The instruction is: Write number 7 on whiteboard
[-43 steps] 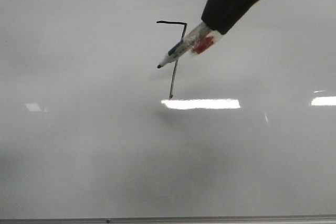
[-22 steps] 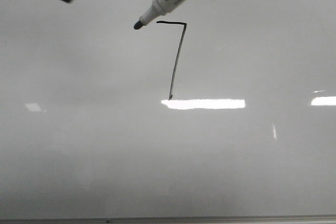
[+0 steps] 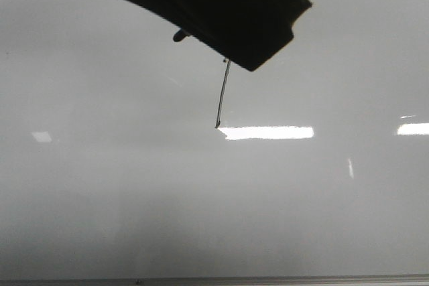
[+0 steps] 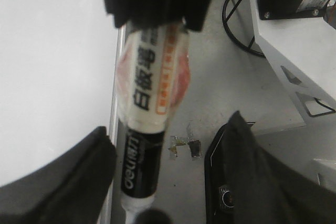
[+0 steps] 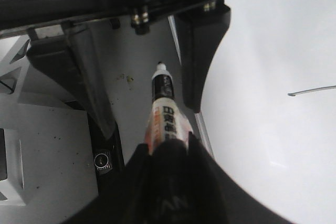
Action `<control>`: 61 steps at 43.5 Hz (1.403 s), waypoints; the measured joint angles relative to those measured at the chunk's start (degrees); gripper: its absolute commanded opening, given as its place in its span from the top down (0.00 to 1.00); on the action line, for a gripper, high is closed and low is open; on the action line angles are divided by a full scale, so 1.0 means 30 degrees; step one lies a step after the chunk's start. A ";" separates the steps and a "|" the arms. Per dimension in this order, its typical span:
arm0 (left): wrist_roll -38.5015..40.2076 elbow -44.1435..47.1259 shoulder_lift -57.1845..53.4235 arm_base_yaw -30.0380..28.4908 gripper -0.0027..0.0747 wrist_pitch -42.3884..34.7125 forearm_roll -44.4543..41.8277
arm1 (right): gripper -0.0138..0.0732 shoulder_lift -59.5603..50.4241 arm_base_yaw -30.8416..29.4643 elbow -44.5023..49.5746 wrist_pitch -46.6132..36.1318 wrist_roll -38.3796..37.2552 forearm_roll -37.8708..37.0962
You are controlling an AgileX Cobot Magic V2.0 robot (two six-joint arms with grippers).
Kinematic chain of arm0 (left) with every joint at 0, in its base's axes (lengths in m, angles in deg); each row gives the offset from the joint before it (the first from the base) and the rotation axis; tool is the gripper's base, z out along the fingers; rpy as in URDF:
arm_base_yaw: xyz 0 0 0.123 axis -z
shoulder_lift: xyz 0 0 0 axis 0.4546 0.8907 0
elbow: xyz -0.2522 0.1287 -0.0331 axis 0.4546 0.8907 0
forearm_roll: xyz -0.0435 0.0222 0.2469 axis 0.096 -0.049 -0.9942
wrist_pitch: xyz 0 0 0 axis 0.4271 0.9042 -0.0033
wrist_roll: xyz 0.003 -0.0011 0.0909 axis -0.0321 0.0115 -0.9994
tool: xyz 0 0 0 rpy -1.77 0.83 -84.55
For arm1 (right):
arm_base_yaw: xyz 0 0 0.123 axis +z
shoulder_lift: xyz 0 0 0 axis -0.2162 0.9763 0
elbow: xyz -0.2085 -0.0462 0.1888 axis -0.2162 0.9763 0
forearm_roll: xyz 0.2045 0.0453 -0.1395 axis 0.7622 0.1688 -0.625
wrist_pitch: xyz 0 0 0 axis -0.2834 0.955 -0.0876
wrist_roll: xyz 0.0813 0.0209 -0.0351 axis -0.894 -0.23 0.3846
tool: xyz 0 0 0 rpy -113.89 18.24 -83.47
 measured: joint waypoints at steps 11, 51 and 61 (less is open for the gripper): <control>-0.0160 0.0000 0.0000 0.0000 0.85 -0.0122 0.0029 | 0.89 0.0000 0.0000 0.0000 0.0233 0.0000 0.0081; 1.5264 0.0000 -0.2461 -0.4738 0.94 0.1686 -1.3092 | 0.27 -0.4259 -0.3363 0.0000 0.3212 -0.6916 -0.5657; 1.6841 0.0854 -0.3505 -1.0831 0.94 0.1767 -1.3467 | 0.27 -0.4307 -0.3363 0.0000 0.3244 -0.7005 -0.5657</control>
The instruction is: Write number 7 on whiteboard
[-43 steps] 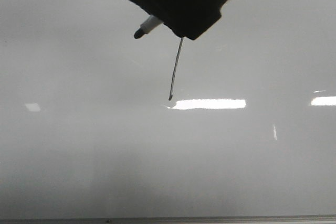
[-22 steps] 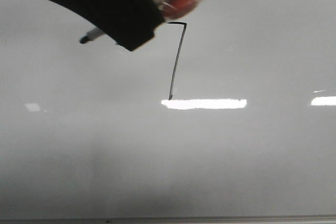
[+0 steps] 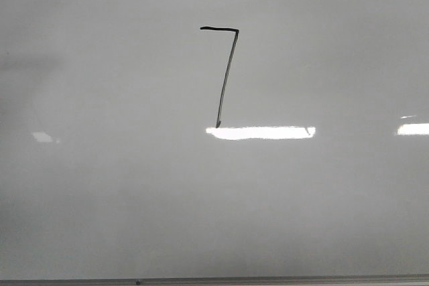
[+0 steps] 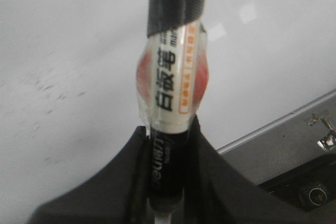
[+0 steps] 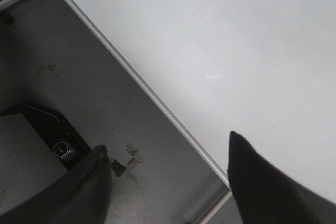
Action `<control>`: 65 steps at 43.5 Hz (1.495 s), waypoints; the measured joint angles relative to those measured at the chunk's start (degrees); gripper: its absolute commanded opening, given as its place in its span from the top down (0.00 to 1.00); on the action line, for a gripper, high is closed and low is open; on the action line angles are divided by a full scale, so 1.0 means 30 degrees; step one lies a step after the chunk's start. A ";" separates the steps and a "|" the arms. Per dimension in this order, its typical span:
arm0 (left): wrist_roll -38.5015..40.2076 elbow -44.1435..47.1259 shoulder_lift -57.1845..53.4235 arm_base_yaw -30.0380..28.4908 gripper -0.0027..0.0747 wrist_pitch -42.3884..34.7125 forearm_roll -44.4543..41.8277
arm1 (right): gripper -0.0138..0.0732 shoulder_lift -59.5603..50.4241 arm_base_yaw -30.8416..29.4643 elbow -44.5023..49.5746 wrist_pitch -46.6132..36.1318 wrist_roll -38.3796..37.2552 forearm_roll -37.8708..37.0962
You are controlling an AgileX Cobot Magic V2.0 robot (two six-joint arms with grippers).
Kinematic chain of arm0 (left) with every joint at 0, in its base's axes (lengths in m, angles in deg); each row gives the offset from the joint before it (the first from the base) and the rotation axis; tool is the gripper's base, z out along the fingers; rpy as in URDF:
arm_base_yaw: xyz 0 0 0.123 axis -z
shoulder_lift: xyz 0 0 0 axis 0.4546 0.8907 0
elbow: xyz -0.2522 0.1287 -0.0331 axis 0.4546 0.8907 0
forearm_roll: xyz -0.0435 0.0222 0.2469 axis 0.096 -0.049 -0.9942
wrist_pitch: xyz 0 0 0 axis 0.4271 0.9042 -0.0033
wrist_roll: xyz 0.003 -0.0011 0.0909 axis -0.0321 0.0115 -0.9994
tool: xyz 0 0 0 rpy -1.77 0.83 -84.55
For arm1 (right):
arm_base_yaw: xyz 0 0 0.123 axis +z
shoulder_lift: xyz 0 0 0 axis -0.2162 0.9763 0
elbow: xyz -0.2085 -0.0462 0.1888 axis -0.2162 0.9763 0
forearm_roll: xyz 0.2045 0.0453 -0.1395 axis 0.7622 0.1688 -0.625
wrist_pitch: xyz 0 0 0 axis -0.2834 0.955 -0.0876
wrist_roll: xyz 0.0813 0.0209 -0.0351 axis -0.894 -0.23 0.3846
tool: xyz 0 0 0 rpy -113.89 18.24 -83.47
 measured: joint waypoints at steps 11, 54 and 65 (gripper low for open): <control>0.1281 0.3132 -0.0082 -0.4960 0.94 -0.4650 0.1902 | 0.27 0.0000 0.0000 0.0000 0.0000 -0.0041 0.0000; 0.1361 0.4853 0.5463 -0.5666 0.73 -1.3455 0.3243 | 0.27 0.0000 0.0000 0.0000 0.0011 -0.0068 0.0000; 0.1393 0.4853 0.6050 -0.5666 0.57 -1.3497 0.3243 | 0.27 0.0000 0.0000 0.0000 0.0011 -0.0068 0.0000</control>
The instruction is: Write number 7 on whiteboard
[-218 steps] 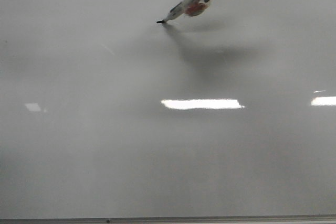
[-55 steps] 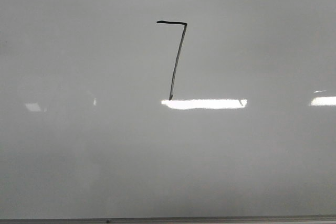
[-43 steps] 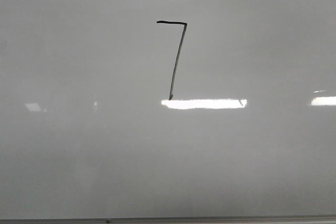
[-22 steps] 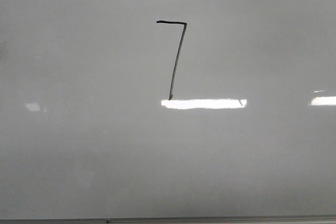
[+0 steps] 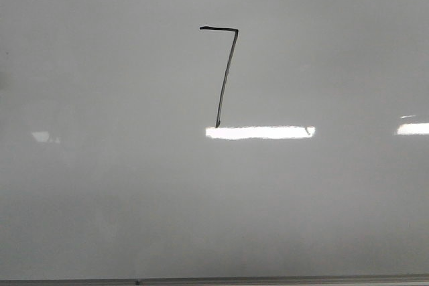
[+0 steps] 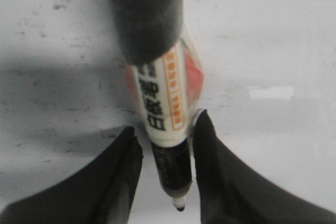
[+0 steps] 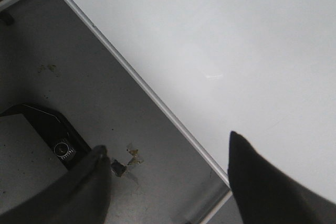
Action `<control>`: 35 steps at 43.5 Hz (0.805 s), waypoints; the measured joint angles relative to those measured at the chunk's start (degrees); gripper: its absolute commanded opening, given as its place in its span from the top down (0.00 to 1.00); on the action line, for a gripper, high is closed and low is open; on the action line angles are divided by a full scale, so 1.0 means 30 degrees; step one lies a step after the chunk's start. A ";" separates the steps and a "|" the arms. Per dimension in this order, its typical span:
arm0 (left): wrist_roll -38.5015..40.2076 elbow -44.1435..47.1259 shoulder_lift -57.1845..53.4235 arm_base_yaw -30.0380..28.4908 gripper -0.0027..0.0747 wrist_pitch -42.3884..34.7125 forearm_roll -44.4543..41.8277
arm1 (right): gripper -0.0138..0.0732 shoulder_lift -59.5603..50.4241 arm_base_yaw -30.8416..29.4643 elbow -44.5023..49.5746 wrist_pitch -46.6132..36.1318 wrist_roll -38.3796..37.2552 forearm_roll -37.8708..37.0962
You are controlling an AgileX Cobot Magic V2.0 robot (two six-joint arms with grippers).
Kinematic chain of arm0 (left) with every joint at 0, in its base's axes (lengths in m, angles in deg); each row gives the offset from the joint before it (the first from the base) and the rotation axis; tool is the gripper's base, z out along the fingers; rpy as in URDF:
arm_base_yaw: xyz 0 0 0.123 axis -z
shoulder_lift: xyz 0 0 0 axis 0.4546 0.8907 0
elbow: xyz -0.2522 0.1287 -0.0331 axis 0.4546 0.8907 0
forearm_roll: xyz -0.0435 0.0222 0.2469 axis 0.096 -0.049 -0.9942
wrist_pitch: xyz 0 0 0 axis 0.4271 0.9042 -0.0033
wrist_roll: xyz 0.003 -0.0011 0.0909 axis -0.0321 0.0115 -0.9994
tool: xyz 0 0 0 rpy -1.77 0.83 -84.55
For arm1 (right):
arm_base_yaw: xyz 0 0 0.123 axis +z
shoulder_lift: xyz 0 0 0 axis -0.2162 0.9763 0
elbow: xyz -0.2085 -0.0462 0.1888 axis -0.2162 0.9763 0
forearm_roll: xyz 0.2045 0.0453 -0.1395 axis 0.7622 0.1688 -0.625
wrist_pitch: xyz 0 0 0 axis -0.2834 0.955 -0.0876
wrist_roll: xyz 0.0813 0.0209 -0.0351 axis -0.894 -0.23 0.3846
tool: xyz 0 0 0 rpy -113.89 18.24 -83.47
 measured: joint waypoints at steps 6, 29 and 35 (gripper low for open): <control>0.0000 0.0000 0.0120 0.0000 0.48 0.0000 0.0000 | 0.27 0.0000 0.0000 0.0000 0.0000 0.0000 0.0000; -0.0068 -0.2345 -0.4109 0.0349 0.46 0.6992 -0.0275 | 0.27 -0.2607 0.0000 0.1320 -0.0860 -0.4390 -0.0439; -0.0373 -0.2345 -0.6758 0.2173 0.46 0.8288 -0.0323 | 0.27 -0.4503 0.0000 0.3059 -0.1907 -0.4627 -0.0469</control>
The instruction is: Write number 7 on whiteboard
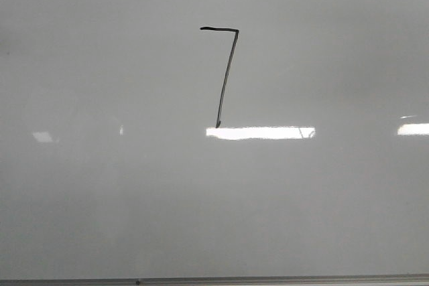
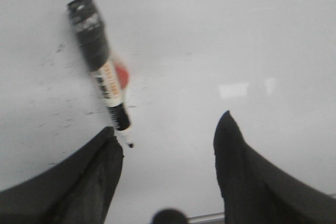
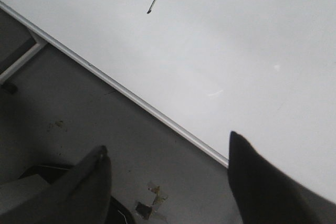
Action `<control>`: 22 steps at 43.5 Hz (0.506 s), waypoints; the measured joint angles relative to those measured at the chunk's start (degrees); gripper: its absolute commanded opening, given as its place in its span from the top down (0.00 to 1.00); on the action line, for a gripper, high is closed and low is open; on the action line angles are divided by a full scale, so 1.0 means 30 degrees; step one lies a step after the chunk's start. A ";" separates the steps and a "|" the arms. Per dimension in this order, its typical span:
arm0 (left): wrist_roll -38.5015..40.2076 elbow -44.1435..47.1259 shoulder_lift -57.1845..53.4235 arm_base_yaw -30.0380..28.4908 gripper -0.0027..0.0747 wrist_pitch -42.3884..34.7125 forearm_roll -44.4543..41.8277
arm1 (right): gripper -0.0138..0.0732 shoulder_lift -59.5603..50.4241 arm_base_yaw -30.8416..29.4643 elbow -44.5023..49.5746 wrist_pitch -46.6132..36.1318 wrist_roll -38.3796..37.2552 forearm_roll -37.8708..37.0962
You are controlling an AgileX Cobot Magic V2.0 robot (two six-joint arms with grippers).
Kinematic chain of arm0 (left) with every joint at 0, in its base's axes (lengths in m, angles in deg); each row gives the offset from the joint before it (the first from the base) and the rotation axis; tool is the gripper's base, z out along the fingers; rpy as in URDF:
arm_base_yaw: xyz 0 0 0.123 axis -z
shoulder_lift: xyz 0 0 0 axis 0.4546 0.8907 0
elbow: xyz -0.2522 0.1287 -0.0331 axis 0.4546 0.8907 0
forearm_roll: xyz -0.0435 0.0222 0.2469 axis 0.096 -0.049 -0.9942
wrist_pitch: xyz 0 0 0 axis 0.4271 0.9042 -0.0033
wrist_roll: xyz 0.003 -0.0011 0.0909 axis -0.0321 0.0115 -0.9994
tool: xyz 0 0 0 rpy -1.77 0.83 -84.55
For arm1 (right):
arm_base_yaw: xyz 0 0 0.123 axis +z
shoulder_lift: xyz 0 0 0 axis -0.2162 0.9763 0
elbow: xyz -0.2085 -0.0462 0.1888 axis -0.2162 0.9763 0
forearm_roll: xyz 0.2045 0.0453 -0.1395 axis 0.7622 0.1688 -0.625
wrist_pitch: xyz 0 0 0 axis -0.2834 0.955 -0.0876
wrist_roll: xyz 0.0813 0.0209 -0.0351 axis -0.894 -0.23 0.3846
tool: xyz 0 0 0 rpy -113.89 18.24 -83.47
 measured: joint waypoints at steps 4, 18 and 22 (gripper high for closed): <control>-0.0283 -0.0006 -0.1895 0.2050 0.46 0.0927 0.0000 | 0.27 -0.1196 0.0000 0.1112 -0.0581 -0.0029 -0.0012; -0.0542 0.1872 -0.8591 0.6482 0.46 0.3093 0.0000 | 0.27 -0.4717 0.0000 0.3045 -0.0746 -0.0379 -0.0536; -0.0542 0.2792 -1.0112 0.6596 0.46 0.3283 0.0000 | 0.27 -0.5149 0.0000 0.3286 -0.0655 -0.0498 -0.0536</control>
